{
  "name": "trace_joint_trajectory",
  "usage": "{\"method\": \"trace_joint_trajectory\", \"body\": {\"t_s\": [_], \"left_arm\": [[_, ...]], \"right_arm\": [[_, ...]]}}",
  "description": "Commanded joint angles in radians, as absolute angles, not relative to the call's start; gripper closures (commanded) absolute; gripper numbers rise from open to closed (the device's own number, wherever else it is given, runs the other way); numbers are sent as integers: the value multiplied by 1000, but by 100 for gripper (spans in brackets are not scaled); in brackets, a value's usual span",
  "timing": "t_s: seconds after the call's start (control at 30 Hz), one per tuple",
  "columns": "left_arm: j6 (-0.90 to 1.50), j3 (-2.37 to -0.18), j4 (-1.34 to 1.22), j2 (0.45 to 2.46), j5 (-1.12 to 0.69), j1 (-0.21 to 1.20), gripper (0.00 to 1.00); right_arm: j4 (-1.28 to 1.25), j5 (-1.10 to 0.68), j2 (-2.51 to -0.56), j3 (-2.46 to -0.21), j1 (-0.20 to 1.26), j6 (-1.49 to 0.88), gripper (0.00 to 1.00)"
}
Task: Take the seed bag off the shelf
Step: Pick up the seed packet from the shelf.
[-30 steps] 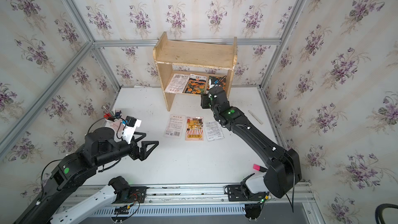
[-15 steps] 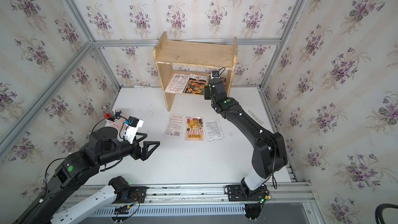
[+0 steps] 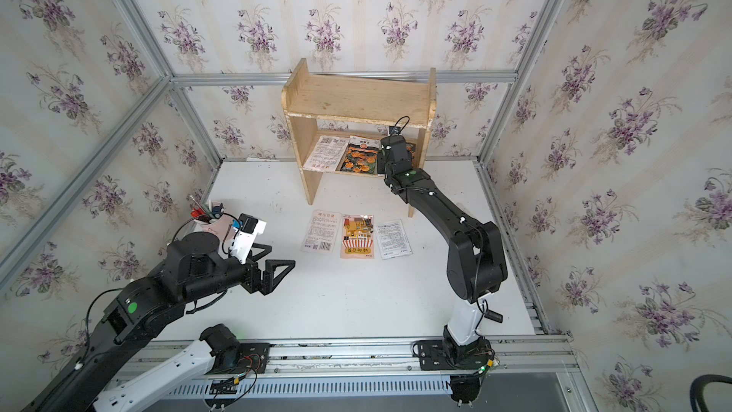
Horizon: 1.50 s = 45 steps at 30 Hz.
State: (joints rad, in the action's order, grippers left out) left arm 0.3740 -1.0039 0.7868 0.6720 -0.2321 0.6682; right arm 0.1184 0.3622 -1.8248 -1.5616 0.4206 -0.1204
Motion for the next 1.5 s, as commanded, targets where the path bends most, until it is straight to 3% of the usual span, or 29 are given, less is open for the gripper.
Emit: {"method": "trace_joint_trajectory", "body": {"t_s": [0.0, 0.6, 0.97, 1.47], "left_arm": [[369, -996, 745, 673, -242, 667, 1], [373, -991, 736, 669, -251, 667, 1], [378, -992, 727, 675, -256, 667, 1], [382, -992, 717, 685, -265, 667, 1]], "right_arm": [[124, 370, -1839, -1572, 402, -115, 45], [154, 231, -1776, -1444, 374, -179, 47], [111, 262, -1686, -1376, 388, -214, 47], [140, 103, -1400, -1224, 397, -299, 44]]}}
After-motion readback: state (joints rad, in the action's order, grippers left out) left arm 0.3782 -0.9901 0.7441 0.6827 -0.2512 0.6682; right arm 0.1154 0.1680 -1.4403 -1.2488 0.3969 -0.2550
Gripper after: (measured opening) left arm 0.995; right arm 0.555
